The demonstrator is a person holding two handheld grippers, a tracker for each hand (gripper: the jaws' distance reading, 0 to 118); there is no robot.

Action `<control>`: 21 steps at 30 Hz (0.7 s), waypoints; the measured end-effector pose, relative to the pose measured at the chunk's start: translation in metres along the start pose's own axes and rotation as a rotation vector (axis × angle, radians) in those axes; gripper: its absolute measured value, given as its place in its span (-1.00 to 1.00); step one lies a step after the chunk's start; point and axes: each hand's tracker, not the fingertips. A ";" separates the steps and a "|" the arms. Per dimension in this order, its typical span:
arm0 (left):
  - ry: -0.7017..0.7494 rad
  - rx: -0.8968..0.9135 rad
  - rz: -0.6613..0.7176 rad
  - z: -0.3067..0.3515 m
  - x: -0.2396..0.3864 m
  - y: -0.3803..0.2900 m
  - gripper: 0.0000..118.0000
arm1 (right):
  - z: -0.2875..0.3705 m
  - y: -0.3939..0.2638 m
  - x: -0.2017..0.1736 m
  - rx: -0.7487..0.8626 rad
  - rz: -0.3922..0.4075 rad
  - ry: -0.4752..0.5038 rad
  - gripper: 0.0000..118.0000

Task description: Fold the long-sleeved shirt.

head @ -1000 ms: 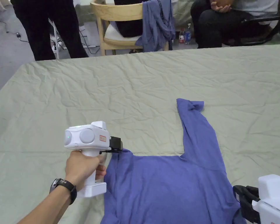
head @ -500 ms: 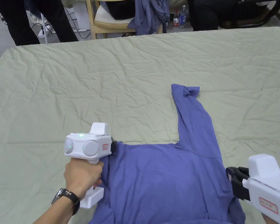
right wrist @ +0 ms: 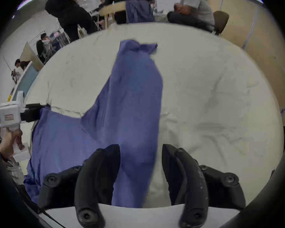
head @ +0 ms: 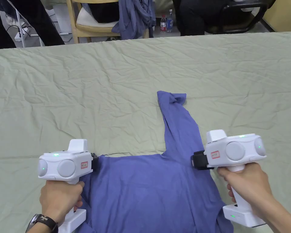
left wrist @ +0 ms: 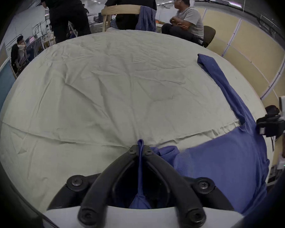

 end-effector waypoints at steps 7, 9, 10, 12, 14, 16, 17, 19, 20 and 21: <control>0.006 0.006 0.010 0.000 0.001 -0.001 -0.97 | -0.013 -0.008 -0.006 0.041 -0.003 -0.044 -0.21; 0.013 0.010 0.007 0.000 0.001 -0.002 -0.97 | -0.009 -0.008 -0.008 0.047 0.027 -0.060 -0.87; 0.014 0.018 0.012 0.003 0.001 -0.002 -0.97 | -0.005 -0.007 -0.009 0.059 0.046 -0.076 -0.88; 0.021 0.061 0.030 0.019 0.001 -0.003 -0.97 | 0.011 -0.009 -0.011 0.105 0.059 -0.059 -0.89; 0.035 0.101 0.024 0.036 0.000 -0.003 -0.97 | 0.028 -0.013 -0.014 0.159 0.107 -0.060 -0.89; 0.024 0.136 0.030 0.061 -0.003 -0.001 -0.97 | 0.050 -0.013 -0.011 0.208 0.082 -0.026 -0.90; 0.018 0.150 0.031 0.074 -0.005 0.002 -0.98 | 0.062 -0.014 -0.011 0.234 0.056 -0.007 -0.91; 0.027 0.203 0.015 0.105 -0.006 0.008 -0.98 | 0.094 -0.017 -0.015 0.310 0.067 -0.001 -0.91; 0.018 0.235 0.014 0.123 -0.008 0.012 -0.98 | 0.109 -0.017 -0.018 0.329 0.096 -0.008 -0.91; 0.016 0.262 0.016 0.144 -0.005 0.016 -0.98 | 0.127 -0.019 -0.023 0.356 0.131 -0.013 -0.91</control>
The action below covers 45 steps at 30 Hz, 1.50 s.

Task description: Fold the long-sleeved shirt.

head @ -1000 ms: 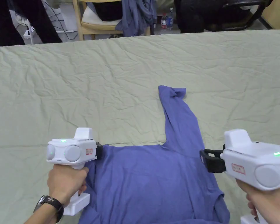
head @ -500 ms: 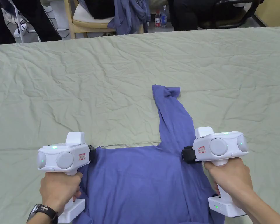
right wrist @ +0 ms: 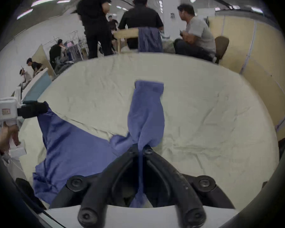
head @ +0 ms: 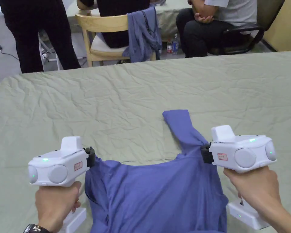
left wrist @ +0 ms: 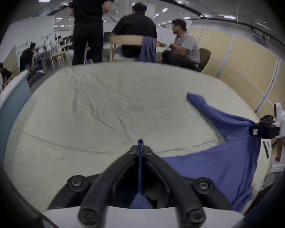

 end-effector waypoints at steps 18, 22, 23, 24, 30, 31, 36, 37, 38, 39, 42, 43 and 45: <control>0.056 0.492 -0.080 0.289 -0.002 0.188 -0.98 | 0.279 0.143 -0.022 0.482 0.103 -0.061 -0.91; 0.063 0.554 -0.078 0.325 -0.006 0.230 -0.98 | 0.326 0.177 -0.026 0.561 0.111 -0.083 -0.91; 0.073 0.577 -0.078 0.335 -0.007 0.240 -0.98 | 0.337 0.187 -0.027 0.569 0.116 -0.084 -0.91; 0.074 0.595 -0.075 0.345 -0.007 0.249 -0.98 | 0.349 0.197 -0.028 0.592 0.121 -0.093 -0.91; 0.078 0.677 -0.069 0.390 -0.010 0.294 -0.98 | 0.421 0.255 -0.026 0.706 0.078 -0.086 -0.91; 0.081 0.706 -0.056 0.397 -0.010 0.300 -0.98 | 0.432 0.264 -0.026 0.723 0.079 -0.084 -0.91; 0.062 0.761 -0.016 0.428 -0.008 0.327 -0.98 | 0.488 0.304 -0.026 0.794 0.075 -0.100 -0.91; 0.062 0.776 -0.017 0.435 -0.006 0.332 -0.98 | 0.500 0.312 -0.027 0.807 0.081 -0.105 -0.91; 0.057 0.786 -0.014 0.442 -0.005 0.337 -0.98 | 0.509 0.318 -0.027 0.815 0.092 -0.110 -0.91; 0.055 0.800 -0.009 0.450 -0.004 0.342 -0.98 | 0.520 0.326 -0.028 0.819 0.097 -0.113 -0.91; 0.037 0.839 0.008 0.472 0.004 0.353 -0.98 | 0.547 0.343 -0.029 0.841 0.096 -0.134 -0.91; 0.039 0.842 0.002 0.477 0.006 0.358 -0.98 | 0.554 0.346 -0.028 0.853 0.087 -0.128 -0.91; 0.042 0.850 -0.007 0.485 0.009 0.364 -0.98 | 0.562 0.348 -0.027 0.862 0.070 -0.132 -0.91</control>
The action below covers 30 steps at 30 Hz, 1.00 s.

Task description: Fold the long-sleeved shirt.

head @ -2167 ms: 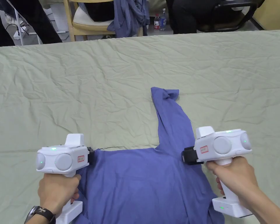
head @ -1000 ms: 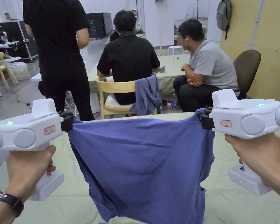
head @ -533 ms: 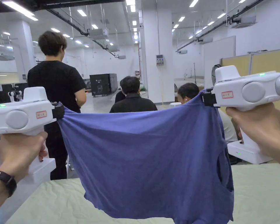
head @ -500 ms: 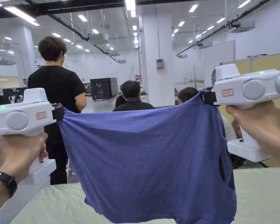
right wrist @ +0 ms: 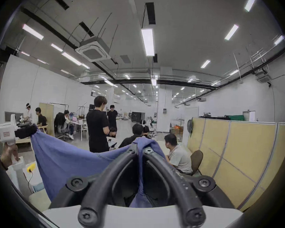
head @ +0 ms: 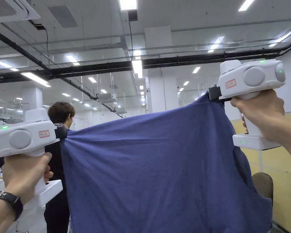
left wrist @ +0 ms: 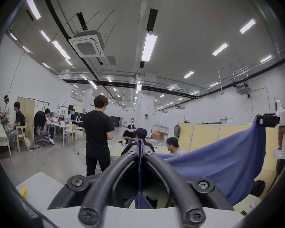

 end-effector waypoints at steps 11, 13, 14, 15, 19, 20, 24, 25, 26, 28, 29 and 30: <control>0.009 -0.027 -0.062 -0.020 0.008 0.004 -0.98 | -0.020 -0.014 0.008 -0.025 0.036 -0.043 -0.91; 0.008 -0.034 -0.063 -0.027 0.007 0.003 -0.98 | -0.027 -0.015 0.008 -0.022 0.049 -0.050 -0.91; 0.009 -0.035 -0.058 -0.031 0.006 0.003 -0.98 | -0.032 -0.016 0.009 -0.023 0.054 -0.050 -0.91; 0.013 -0.034 -0.056 -0.036 0.004 0.003 -0.98 | -0.037 -0.017 0.009 -0.023 0.057 -0.053 -0.91; 0.026 -0.035 -0.067 -0.057 0.001 0.002 -0.98 | -0.062 -0.021 0.009 -0.024 0.083 -0.055 -0.91; 0.030 -0.035 -0.070 -0.063 0.000 0.001 -0.98 | -0.069 -0.022 0.009 -0.024 0.085 -0.054 -0.91; 0.047 -0.040 -0.087 -0.091 -0.004 -0.006 -0.98 | -0.102 -0.024 0.005 -0.020 0.109 -0.049 -0.91; 0.050 -0.042 -0.084 -0.099 -0.007 -0.007 -0.98 | -0.111 -0.023 0.004 -0.018 0.116 -0.052 -0.91; 0.054 -0.044 -0.079 -0.106 -0.009 -0.007 -0.98 | -0.120 -0.023 0.003 -0.016 0.123 -0.055 -0.91; 0.058 -0.043 -0.073 -0.121 -0.011 -0.009 -0.98 | -0.139 -0.022 0.004 -0.015 0.125 -0.054 -0.91; 0.061 -0.039 -0.075 -0.128 -0.011 -0.010 -0.98 | -0.150 -0.022 0.005 -0.015 0.125 -0.053 -0.91; 0.062 -0.028 -0.074 -0.135 -0.012 -0.012 -0.98 | -0.161 -0.023 0.005 -0.016 0.130 -0.052 -0.91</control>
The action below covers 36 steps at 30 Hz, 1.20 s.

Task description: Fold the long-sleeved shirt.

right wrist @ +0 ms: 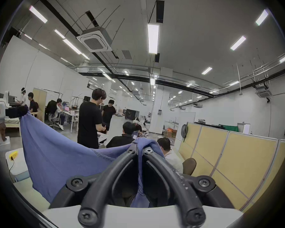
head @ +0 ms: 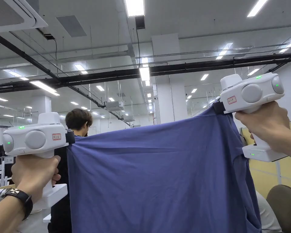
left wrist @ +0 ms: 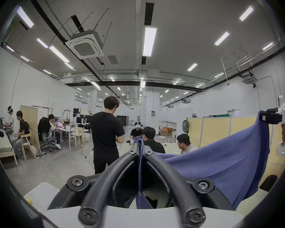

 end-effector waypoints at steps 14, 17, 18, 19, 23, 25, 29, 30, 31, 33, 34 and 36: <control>0.017 -0.048 -0.093 -0.113 0.020 -0.042 -0.98 | -0.116 -0.049 0.001 -0.037 -0.013 -0.045 -0.91; 0.014 -0.056 -0.096 -0.129 0.023 -0.051 -0.98 | -0.128 -0.058 0.002 -0.038 -0.023 -0.048 -0.91; 0.004 -0.053 -0.070 -0.133 0.022 -0.055 -0.98 | -0.131 -0.063 0.003 -0.037 -0.026 -0.045 -0.91; 0.008 -0.050 -0.067 -0.136 0.023 -0.058 -0.98 | -0.134 -0.067 0.003 -0.036 -0.026 -0.048 -0.91; 0.005 -0.069 -0.083 -0.144 0.025 -0.076 -0.98 | -0.142 -0.090 0.005 -0.056 -0.046 -0.033 -0.91; -0.003 -0.090 -0.085 -0.145 0.024 -0.090 -0.98 | -0.145 -0.106 0.003 -0.080 -0.039 -0.032 -0.91; -0.019 -0.131 -0.062 -0.137 0.023 -0.125 -0.98 | -0.143 -0.150 0.001 -0.139 -0.056 0.000 -0.91; -0.025 -0.150 -0.055 -0.135 0.022 -0.132 -0.98 | -0.140 -0.159 0.001 -0.148 -0.069 0.006 -0.91; -0.029 -0.154 -0.057 -0.131 0.022 -0.139 -0.98 | -0.139 -0.167 0.002 -0.167 -0.089 0.010 -0.91; -0.040 -0.170 -0.057 -0.120 0.022 -0.152 -0.98 | -0.127 -0.183 0.002 -0.167 -0.101 0.024 -0.91; -0.044 -0.178 -0.059 -0.115 0.022 -0.160 -0.98 | -0.121 -0.191 0.000 -0.180 -0.088 0.028 -0.91; -0.048 -0.207 -0.050 -0.103 0.022 -0.175 -0.98 | -0.107 -0.205 -0.003 -0.200 -0.066 0.045 -0.91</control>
